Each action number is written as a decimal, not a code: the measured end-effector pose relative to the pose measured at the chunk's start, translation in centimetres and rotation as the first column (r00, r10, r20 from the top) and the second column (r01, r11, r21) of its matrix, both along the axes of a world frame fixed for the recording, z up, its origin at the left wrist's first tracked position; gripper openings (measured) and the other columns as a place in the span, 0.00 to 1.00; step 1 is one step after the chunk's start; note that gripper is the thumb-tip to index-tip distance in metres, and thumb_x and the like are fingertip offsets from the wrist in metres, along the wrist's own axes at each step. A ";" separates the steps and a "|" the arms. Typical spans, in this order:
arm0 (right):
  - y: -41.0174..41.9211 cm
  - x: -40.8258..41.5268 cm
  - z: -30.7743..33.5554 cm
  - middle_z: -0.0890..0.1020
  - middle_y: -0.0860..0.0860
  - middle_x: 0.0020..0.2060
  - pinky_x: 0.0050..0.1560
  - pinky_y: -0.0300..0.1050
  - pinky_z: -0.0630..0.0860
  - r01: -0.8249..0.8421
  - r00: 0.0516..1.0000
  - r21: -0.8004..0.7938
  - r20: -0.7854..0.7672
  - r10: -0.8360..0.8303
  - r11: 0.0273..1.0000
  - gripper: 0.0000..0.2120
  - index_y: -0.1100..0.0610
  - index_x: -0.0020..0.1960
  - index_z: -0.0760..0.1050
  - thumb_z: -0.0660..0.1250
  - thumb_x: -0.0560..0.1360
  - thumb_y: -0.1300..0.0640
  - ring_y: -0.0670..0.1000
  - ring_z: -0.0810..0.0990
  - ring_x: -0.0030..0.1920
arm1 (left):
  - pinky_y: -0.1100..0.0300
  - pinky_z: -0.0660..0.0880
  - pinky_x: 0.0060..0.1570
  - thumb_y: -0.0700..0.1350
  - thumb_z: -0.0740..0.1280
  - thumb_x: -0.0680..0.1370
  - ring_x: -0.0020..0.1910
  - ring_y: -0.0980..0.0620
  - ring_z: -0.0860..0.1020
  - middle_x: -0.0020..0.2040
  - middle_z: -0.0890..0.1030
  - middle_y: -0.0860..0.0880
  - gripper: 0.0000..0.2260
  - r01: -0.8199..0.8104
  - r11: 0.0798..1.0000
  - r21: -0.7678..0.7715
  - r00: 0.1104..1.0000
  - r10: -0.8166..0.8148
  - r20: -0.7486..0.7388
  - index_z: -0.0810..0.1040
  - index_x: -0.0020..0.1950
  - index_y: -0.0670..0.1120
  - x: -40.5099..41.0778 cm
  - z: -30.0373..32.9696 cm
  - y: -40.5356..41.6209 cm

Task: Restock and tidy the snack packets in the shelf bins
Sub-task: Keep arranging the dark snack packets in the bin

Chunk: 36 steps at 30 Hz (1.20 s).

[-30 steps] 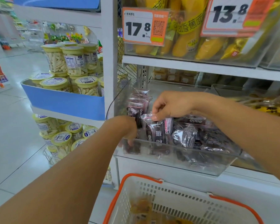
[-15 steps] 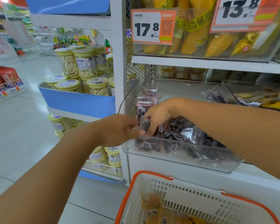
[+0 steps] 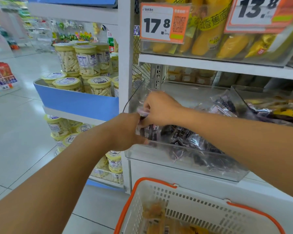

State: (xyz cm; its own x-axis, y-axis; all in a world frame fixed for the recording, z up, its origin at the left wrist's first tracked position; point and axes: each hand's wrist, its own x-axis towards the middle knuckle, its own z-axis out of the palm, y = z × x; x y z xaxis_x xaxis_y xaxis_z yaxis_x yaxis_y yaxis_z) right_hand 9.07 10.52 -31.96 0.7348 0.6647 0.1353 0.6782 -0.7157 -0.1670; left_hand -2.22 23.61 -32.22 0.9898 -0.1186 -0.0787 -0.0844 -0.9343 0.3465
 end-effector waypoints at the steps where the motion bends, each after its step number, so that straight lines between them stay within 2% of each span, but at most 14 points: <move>1: 0.0 0.0 -0.3 0.76 0.48 0.30 0.33 0.43 0.69 0.004 0.991 0.014 0.135 -0.006 1.000 0.22 0.54 0.31 0.71 0.81 0.64 0.42 0.50 0.73 0.31 | 0.56 0.73 0.53 0.57 0.71 0.76 0.57 0.48 0.76 0.61 0.75 0.50 0.26 -0.011 0.999 -0.047 1.000 0.012 0.017 0.69 0.68 0.48 0.2 -0.1 -0.2; 6: -0.5 1.2 -1.2 0.73 0.49 0.47 0.41 0.47 0.73 -0.071 0.985 0.009 0.158 0.068 0.997 0.16 0.52 0.47 0.73 0.76 0.70 0.46 0.53 0.74 0.45 | 0.55 0.72 0.45 0.46 0.59 0.83 0.48 0.46 0.76 0.50 0.80 0.45 0.13 -0.074 0.997 -0.036 0.996 0.076 0.040 0.79 0.55 0.40 2.4 -1.0 -1.8; 10: -2.6 1.4 -0.2 0.77 0.50 0.48 0.44 0.48 0.74 0.021 0.995 0.066 0.096 -0.027 0.998 0.22 0.55 0.56 0.76 0.75 0.71 0.41 0.53 0.77 0.48 | 0.58 0.69 0.46 0.43 0.58 0.82 0.47 0.49 0.72 0.53 0.79 0.43 0.14 -0.109 0.991 0.072 0.994 0.110 -0.014 0.79 0.59 0.39 4.1 -2.0 -3.5; 13: -4.7 2.1 0.9 0.85 0.59 0.43 0.40 0.47 0.77 0.167 0.986 -0.005 -0.016 -0.167 0.986 0.24 0.63 0.48 0.82 0.77 0.69 0.41 0.57 0.83 0.42 | 0.58 0.69 0.46 0.43 0.58 0.81 0.46 0.47 0.73 0.56 0.79 0.42 0.13 -0.120 0.982 0.145 0.991 0.128 -0.047 0.79 0.58 0.40 4.6 -2.3 -3.7; 17: -4.6 2.2 0.1 0.86 0.54 0.43 0.43 0.44 0.76 0.049 0.961 -0.075 -0.269 -0.067 0.996 0.14 0.58 0.47 0.85 0.77 0.72 0.47 0.55 0.83 0.46 | 0.56 0.70 0.46 0.46 0.58 0.81 0.56 0.43 0.78 0.52 0.78 0.43 0.07 -0.164 0.960 0.227 0.986 0.166 0.008 0.75 0.49 0.45 4.0 -2.2 -4.4; 19: -3.7 1.7 -0.9 0.85 0.55 0.42 0.45 0.47 0.76 0.004 0.962 -0.060 -0.273 -0.020 0.998 0.13 0.60 0.48 0.85 0.76 0.74 0.50 0.56 0.82 0.44 | 0.56 0.70 0.46 0.47 0.58 0.81 0.54 0.43 0.78 0.47 0.74 0.45 0.07 -0.185 0.952 0.242 0.982 0.186 0.016 0.72 0.48 0.45 3.8 -2.1 -4.4; 23: -3.9 1.9 -2.6 0.74 0.52 0.26 0.33 0.45 0.70 0.101 0.986 -0.080 -0.122 -0.110 0.992 0.21 0.59 0.30 0.75 0.77 0.72 0.46 0.52 0.72 0.29 | 0.55 0.69 0.45 0.47 0.58 0.80 0.47 0.45 0.72 0.49 0.76 0.44 0.08 -0.153 0.967 0.203 0.982 0.171 -0.075 0.70 0.45 0.45 4.1 -2.3 -3.7; 25: -5.0 2.3 -1.7 0.82 0.52 0.34 0.40 0.46 0.78 0.144 0.983 -0.138 -0.090 -0.158 0.980 0.19 0.57 0.36 0.81 0.78 0.68 0.41 0.53 0.80 0.37 | 0.55 0.69 0.43 0.48 0.60 0.78 0.44 0.45 0.72 0.43 0.74 0.46 0.10 -0.179 0.973 0.146 0.984 0.181 0.002 0.68 0.39 0.46 3.9 -2.0 -3.6; 26: -5.4 2.7 -1.0 0.85 0.53 0.45 0.49 0.48 0.80 0.151 0.980 -0.197 -0.097 -0.173 0.969 0.21 0.56 0.47 0.84 0.78 0.67 0.39 0.55 0.83 0.47 | 0.55 0.69 0.41 0.48 0.61 0.78 0.42 0.45 0.72 0.40 0.72 0.47 0.11 -0.191 0.973 0.131 0.981 0.184 0.066 0.67 0.38 0.47 3.7 -1.8 -3.6; 28: -5.6 2.8 0.4 0.77 0.53 0.67 0.63 0.49 0.75 0.152 0.963 -0.359 -0.155 -0.219 0.921 0.39 0.57 0.70 0.74 0.77 0.66 0.37 0.57 0.77 0.64 | 0.55 0.68 0.40 0.47 0.62 0.79 0.41 0.44 0.72 0.40 0.72 0.48 0.09 -0.178 0.979 0.103 0.975 0.162 0.153 0.68 0.40 0.48 3.5 -1.8 -3.6; 30: -5.0 3.0 0.4 0.72 0.53 0.72 0.67 0.50 0.73 0.137 0.933 -0.494 -0.228 -0.280 0.859 0.46 0.58 0.76 0.66 0.76 0.67 0.37 0.57 0.73 0.68 | 0.58 0.67 0.37 0.46 0.62 0.79 0.41 0.45 0.73 0.42 0.74 0.48 0.08 -0.144 0.989 0.028 0.980 0.139 0.142 0.69 0.40 0.50 3.5 -1.7 -3.5; 32: -4.1 2.9 -0.4 0.78 0.54 0.62 0.57 0.48 0.77 0.120 0.922 -0.548 -0.248 -0.297 0.828 0.32 0.59 0.66 0.74 0.74 0.71 0.40 0.55 0.78 0.57 | 0.59 0.63 0.31 0.44 0.62 0.79 0.38 0.48 0.72 0.40 0.74 0.48 0.10 -0.102 0.995 -0.019 0.988 0.103 0.119 0.67 0.37 0.50 3.3 -1.8 -3.3; 34: -3.4 2.5 -1.1 0.79 0.52 0.44 0.42 0.45 0.77 0.112 0.965 -0.535 -0.142 -0.220 0.837 0.16 0.57 0.45 0.77 0.73 0.72 0.44 0.52 0.77 0.40 | 0.62 0.63 0.29 0.42 0.62 0.78 0.37 0.53 0.72 0.41 0.77 0.47 0.08 -0.047 0.997 -0.066 0.992 0.055 0.111 0.70 0.39 0.50 2.9 -1.6 -3.1; 36: -3.2 2.1 -1.4 0.75 0.50 0.36 0.34 0.44 0.73 0.088 0.992 -0.531 -0.030 -0.123 0.843 0.15 0.57 0.38 0.74 0.74 0.72 0.47 0.50 0.73 0.33 | 0.68 0.63 0.29 0.41 0.63 0.78 0.38 0.56 0.74 0.39 0.77 0.52 0.10 0.003 0.993 -0.116 0.996 0.007 0.087 0.70 0.38 0.52 2.6 -1.5 -3.0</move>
State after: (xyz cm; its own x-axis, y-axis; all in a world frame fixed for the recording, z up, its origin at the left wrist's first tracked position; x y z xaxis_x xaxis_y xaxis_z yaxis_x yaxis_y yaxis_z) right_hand 11.20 7.34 -33.37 0.7999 0.5406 -0.2608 0.5943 -0.7740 0.2185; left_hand 0.39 20.64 -33.73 0.9926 -0.1195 0.0223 -0.1170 -0.8885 0.4437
